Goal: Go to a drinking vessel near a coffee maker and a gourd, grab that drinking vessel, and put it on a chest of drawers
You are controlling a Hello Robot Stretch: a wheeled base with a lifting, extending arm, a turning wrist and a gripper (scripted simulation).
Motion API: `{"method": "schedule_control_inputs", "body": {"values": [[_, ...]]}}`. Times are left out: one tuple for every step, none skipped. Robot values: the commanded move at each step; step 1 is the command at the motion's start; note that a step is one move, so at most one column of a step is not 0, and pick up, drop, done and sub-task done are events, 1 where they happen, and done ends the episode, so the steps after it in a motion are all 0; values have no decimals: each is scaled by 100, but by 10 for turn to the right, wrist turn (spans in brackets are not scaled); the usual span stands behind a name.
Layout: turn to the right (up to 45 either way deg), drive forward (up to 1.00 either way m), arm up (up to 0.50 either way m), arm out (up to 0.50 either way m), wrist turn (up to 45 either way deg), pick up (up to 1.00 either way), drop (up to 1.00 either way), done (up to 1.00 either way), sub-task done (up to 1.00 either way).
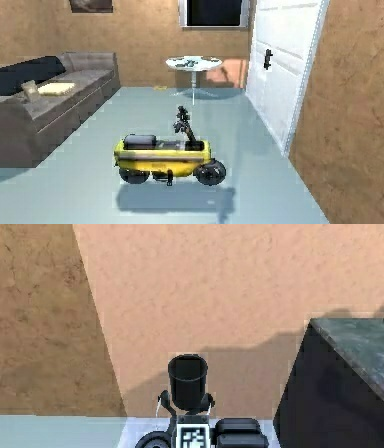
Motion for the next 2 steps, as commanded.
{"method": "schedule_control_inputs", "body": {"values": [[-450, 0, 0, 0, 0, 0, 0, 0, 0], [-450, 0, 0, 0, 0, 0, 0, 0, 0]]}}
